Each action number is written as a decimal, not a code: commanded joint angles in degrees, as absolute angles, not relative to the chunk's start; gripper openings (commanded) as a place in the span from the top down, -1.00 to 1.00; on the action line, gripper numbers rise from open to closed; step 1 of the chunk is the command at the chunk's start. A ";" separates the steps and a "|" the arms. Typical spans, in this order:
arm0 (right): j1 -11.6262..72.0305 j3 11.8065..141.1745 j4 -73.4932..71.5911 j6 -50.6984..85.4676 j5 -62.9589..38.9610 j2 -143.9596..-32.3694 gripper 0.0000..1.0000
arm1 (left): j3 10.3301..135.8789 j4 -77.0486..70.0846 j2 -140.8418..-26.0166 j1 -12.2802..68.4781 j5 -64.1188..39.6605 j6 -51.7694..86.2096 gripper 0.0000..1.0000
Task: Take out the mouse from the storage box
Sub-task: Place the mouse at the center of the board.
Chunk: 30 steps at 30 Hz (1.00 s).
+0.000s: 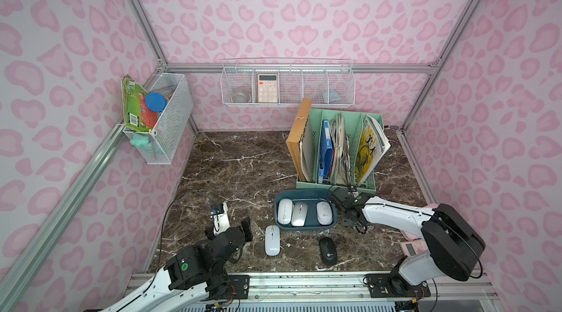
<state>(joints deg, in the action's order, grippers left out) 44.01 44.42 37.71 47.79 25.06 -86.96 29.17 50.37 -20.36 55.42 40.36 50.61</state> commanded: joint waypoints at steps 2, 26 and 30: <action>45.28 45.81 38.10 48.86 25.30 -87.37 0.14 | 29.42 50.40 -20.78 55.34 41.33 50.55 -0.98; 46.67 41.57 32.17 43.90 25.23 -67.68 -0.23 | 36.27 44.62 -39.36 54.25 34.18 50.38 -0.98; 46.67 37.20 27.46 42.71 23.59 -63.49 -0.25 | 41.26 41.04 -49.60 53.70 29.92 49.77 -0.98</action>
